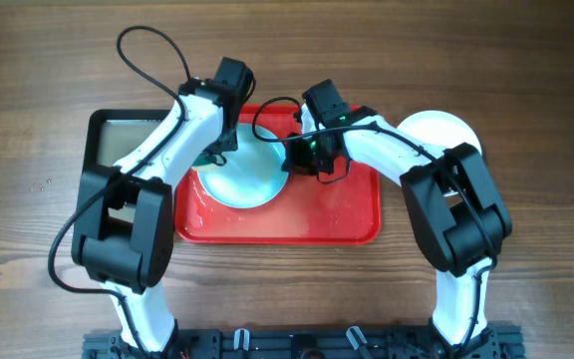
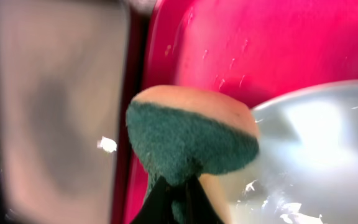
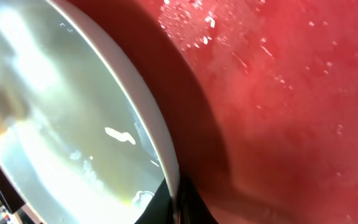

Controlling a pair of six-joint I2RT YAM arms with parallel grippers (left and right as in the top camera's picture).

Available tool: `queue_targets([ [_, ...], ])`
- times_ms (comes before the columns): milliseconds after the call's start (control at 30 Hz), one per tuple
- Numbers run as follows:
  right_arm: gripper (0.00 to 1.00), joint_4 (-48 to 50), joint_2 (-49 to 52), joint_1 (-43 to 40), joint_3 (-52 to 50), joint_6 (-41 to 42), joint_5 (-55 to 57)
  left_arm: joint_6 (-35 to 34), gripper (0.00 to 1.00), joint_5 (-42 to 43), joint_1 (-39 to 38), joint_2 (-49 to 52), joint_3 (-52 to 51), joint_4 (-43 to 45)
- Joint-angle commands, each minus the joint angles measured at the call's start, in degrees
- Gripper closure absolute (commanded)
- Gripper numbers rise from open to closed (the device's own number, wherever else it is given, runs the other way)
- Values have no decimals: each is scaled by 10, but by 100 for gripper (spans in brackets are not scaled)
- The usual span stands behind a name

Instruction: Clean dirty plates on tray and stack at the side

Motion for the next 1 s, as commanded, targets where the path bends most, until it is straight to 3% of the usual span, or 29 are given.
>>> queue_targets([
  [0,96,-22,-7,0,0,-34,29,-26,96,95,15,3,86,-104],
  [167,96,-101,-86,0,0,-69,163,-20,96,202,59,3,192,-171],
  [533,96,-176,-307,13,0,-110,527,-20,96,206,67,5,179,-84],
  [667,96,-179,-316,84,0,-124,662,-20,96,206,67,6,148,-59],
  [767,96,-179,-316,180,0,-124,866,-22,96,206,67,6,108,-38],
  [967,96,-176,-316,253,0,-141,1018,-22,96,223,67,6,78,-14],
])
